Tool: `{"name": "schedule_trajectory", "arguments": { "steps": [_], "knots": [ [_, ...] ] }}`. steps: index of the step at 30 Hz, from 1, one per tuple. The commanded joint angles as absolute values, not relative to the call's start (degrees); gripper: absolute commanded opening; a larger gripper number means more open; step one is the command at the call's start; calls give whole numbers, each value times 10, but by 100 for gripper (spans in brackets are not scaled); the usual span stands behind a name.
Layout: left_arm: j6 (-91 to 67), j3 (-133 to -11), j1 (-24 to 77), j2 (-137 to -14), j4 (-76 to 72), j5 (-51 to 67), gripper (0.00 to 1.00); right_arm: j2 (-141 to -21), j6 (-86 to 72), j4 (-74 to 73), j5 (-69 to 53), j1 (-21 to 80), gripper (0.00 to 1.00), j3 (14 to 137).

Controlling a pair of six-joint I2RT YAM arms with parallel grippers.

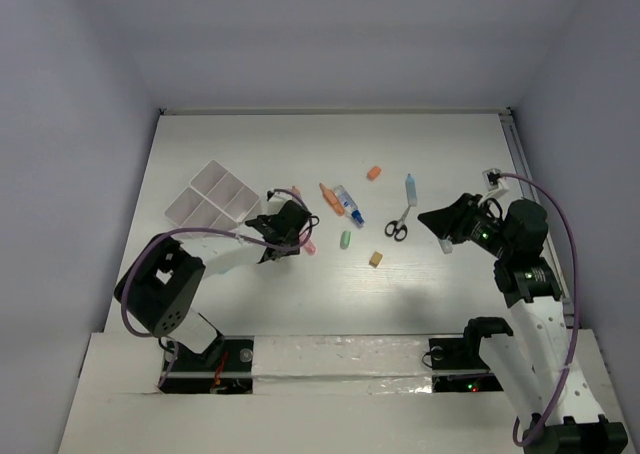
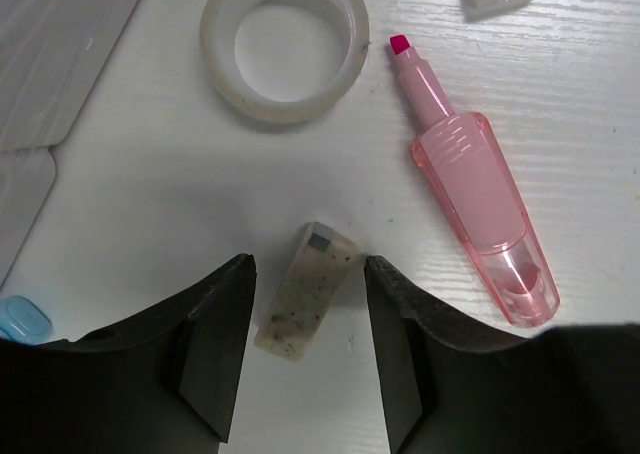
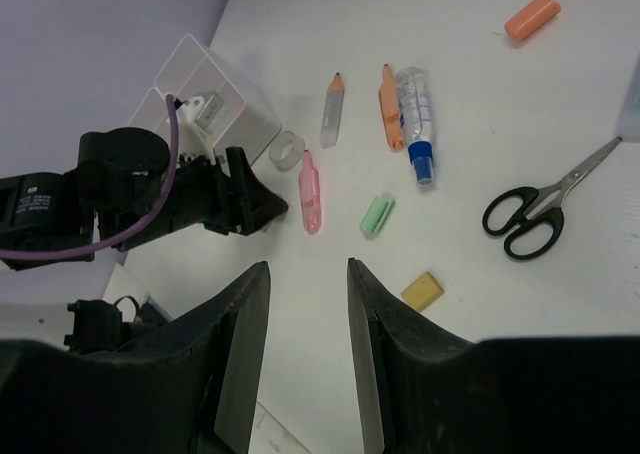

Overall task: Sort the stationery into containers
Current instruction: Pick up the stationery from the center of the board.

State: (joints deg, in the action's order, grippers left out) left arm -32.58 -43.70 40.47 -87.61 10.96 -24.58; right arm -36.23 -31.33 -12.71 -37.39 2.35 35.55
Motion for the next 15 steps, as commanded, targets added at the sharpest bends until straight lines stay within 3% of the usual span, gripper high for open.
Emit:
{"name": "schedule_trajectory", "arguments": {
  "steps": [1,4,8,11,13,15],
  "knots": [
    [-340,-425,408,-843,131,-222,45,-355,-294,-136,-353,32,43,388],
    [-340,-418,408,-839,130,-209,39,-354,-292,-139,-353,33,43,391],
    [-343,-418,408,-850,126,-212,17,-349,-292,-146,-352,33,43,388],
    [-345,-423,408,-849,122,-220,8,-341,-290,-152,-346,33,43,388],
    [-347,-423,408,-840,116,-222,8,-338,-287,-153,-344,38,43,388],
    [-343,-428,408,-842,117,-217,25,-338,-287,-154,-343,38,43,388]
  ]
}}
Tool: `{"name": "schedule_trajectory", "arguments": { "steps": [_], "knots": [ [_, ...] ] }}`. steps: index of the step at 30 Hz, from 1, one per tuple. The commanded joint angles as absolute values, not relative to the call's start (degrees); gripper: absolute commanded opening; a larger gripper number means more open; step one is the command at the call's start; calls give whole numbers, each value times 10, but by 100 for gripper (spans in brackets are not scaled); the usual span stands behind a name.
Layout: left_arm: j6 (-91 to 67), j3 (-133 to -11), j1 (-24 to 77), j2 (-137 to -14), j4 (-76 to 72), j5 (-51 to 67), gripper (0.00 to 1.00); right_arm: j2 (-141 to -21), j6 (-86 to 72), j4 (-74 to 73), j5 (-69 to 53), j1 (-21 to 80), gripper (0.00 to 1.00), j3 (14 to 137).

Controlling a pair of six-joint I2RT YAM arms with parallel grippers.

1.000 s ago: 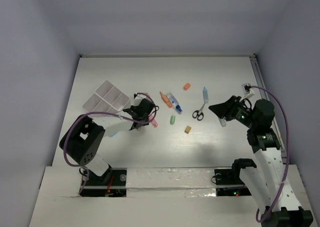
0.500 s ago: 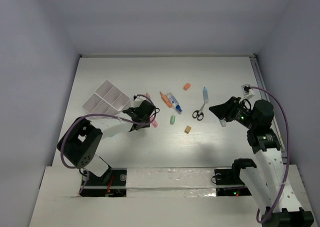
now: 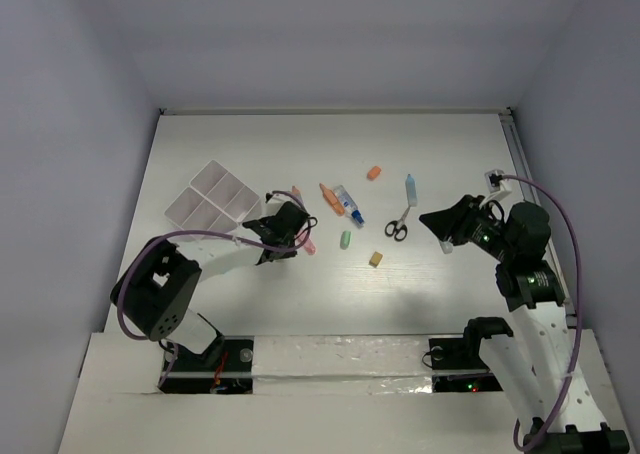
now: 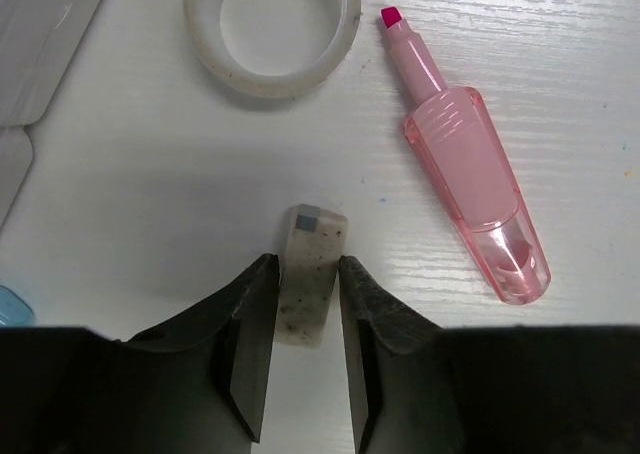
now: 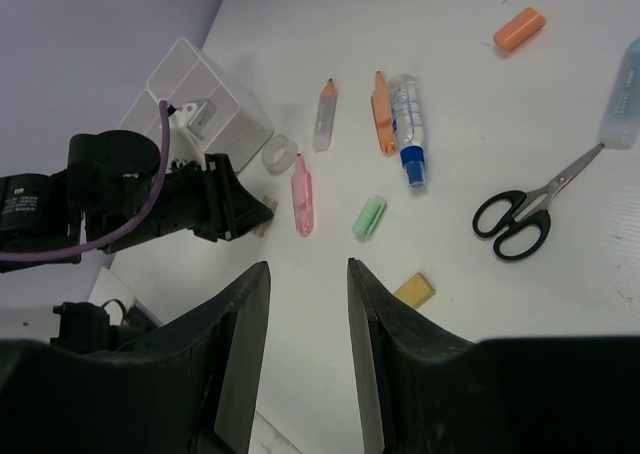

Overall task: Sort the stationery into containers
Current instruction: Pick up the stationery from the center of the board, then place the stationery in the storage box.

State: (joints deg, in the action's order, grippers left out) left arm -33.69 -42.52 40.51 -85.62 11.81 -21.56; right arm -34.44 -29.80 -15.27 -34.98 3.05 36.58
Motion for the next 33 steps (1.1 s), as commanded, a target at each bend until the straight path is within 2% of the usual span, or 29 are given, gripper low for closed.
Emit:
{"name": "schedule_trajectory", "arguments": {
  "steps": [1,4,9,13,17,20,25,33],
  "knots": [
    [-341,-430,408,-853,120,-214,28,-338,-287,-155,-342,38,43,388],
    [-340,-426,408,-874,119,-212,30,-336,-287,-155,-341,38,43,389],
    [-352,-437,418,-853,133,-226,0,-334,-284,-160,-336,48,43,391],
    [-334,-510,418,-768,183,-240,0,-333,-278,-166,-322,48,43,395],
    [-281,-631,403,-750,242,-299,3,-333,-281,-158,-328,48,43,389],
    [-234,-720,353,-772,263,-320,3,-333,-283,-157,-325,54,43,383],
    [-174,-778,229,-824,272,-312,3,-330,-279,-160,-319,60,43,388],
    [-110,-835,157,-900,302,-351,3,-325,-274,-159,-309,65,43,382]
  ]
}}
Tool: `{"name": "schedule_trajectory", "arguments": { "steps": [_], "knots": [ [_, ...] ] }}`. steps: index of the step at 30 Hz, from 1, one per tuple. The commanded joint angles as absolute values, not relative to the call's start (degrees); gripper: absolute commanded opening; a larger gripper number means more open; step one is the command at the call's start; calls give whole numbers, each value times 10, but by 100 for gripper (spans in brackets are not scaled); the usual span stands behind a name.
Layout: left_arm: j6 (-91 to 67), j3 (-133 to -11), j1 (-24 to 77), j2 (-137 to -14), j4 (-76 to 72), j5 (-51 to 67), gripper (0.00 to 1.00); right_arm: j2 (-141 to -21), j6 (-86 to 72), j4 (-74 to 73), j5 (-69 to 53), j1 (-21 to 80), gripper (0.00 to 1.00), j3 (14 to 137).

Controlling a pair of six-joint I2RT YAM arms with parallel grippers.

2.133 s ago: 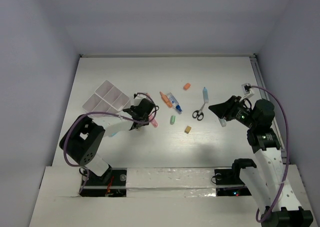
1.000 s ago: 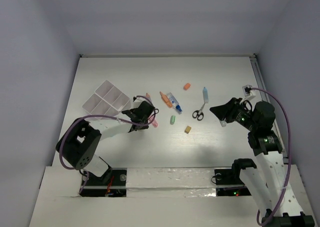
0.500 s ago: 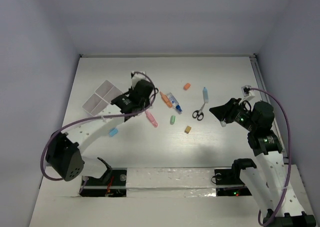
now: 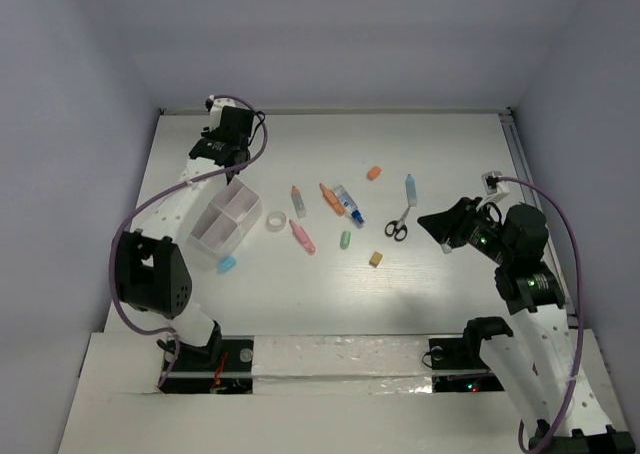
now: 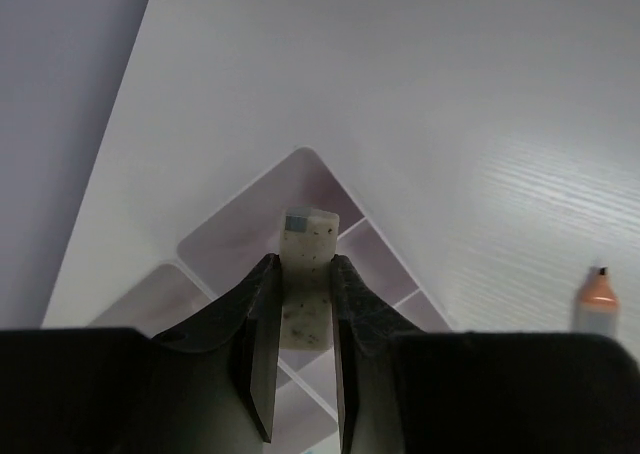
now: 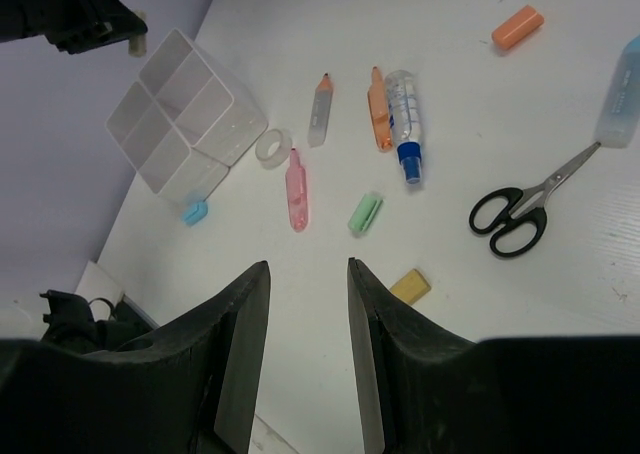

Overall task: Sort the stationery into containers
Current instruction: Place the stationery in the storage box.

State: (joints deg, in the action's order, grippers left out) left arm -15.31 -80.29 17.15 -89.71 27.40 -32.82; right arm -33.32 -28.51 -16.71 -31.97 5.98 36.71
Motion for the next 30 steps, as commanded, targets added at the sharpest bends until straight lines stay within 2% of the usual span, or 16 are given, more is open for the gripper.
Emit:
{"name": "schedule_trajectory", "arguments": {
  "steps": [1,8,20,30],
  "knots": [
    [-103,-834,152,-909,302,-351,3,-324,-273,-160,-306,65,43,381],
    [-85,-815,117,-926,280,-348,6,-326,-272,-166,-304,70,43,380],
    [-80,-813,117,-947,280,-349,10,-330,-270,-169,-301,70,43,382],
    [-71,-811,117,-947,285,-345,20,-325,-266,-175,-298,70,43,385]
  ]
}}
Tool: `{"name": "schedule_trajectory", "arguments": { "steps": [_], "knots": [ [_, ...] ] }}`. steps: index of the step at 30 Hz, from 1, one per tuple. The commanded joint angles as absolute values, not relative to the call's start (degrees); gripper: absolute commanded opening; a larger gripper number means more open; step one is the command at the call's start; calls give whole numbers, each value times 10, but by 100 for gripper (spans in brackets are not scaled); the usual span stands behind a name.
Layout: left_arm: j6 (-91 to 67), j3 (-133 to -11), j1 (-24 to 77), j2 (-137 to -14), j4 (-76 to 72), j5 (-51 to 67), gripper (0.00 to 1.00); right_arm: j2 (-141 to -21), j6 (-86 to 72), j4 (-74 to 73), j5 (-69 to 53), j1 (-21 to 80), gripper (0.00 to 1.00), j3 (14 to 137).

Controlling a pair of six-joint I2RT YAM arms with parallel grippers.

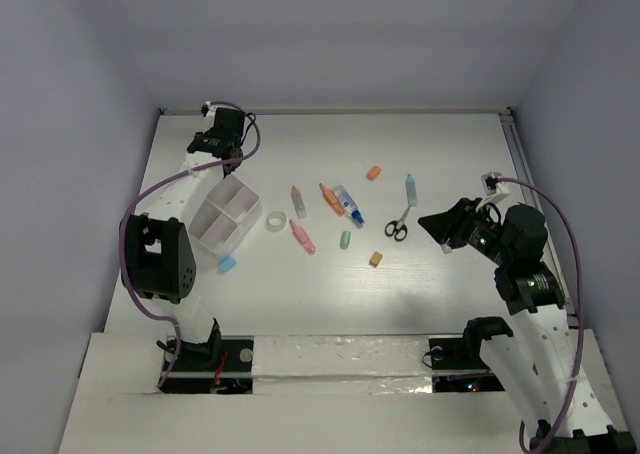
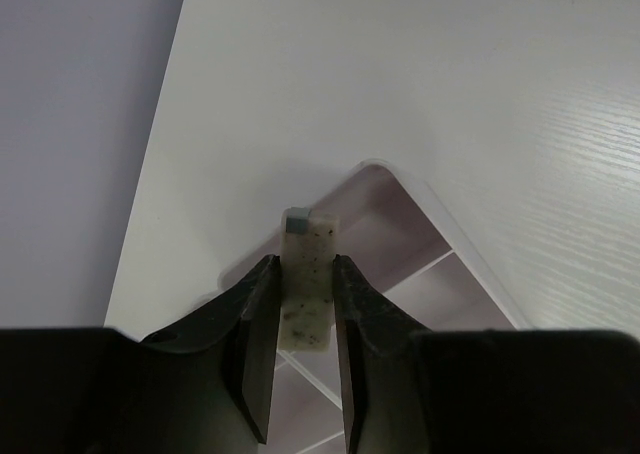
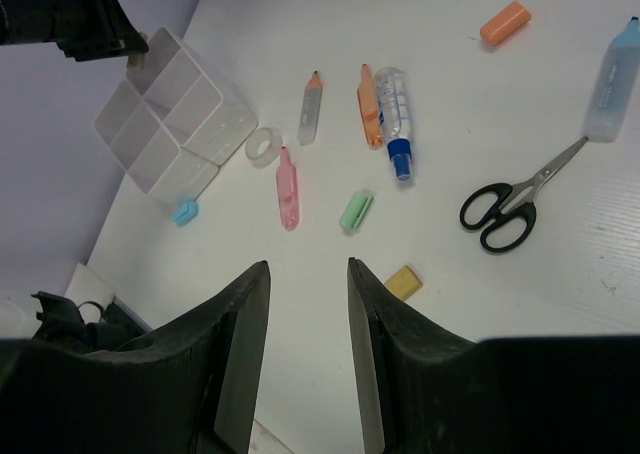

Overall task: Sort the stationery into containers
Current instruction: Place the stationery in the storage box, then pick up the stationery from the center of the board.

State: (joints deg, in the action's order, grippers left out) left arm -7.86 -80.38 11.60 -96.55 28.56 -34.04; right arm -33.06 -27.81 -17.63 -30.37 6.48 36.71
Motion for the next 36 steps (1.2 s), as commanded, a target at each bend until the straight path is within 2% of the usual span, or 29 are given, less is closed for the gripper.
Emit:
{"name": "schedule_trajectory", "arguments": {
  "steps": [1,7,17,22,23,26,30,33,36],
  "knots": [
    [-71,-810,117,-947,284,-345,21,-323,-266,-176,-297,70,43,385],
    [-70,-810,117,-946,286,-352,33,-323,-265,-178,-295,70,43,388],
    [-80,-815,138,-919,284,-337,35,-323,-264,-181,-290,70,43,388],
    [-112,-812,276,-846,294,-316,35,-326,-264,-182,-286,70,43,391],
    [-126,-808,329,-835,294,-307,35,-327,-265,-182,-285,70,43,392],
    [-184,-753,414,-785,247,-214,37,-326,-266,-189,-276,70,43,395],
    [-260,-626,481,-725,74,-87,49,-318,-267,-216,-251,70,43,416],
    [-301,-566,533,-731,4,-54,54,-308,-269,-235,-223,70,43,446],
    [-307,-578,569,-787,-19,-69,55,-305,-262,-255,-191,70,43,476]
  ]
}}
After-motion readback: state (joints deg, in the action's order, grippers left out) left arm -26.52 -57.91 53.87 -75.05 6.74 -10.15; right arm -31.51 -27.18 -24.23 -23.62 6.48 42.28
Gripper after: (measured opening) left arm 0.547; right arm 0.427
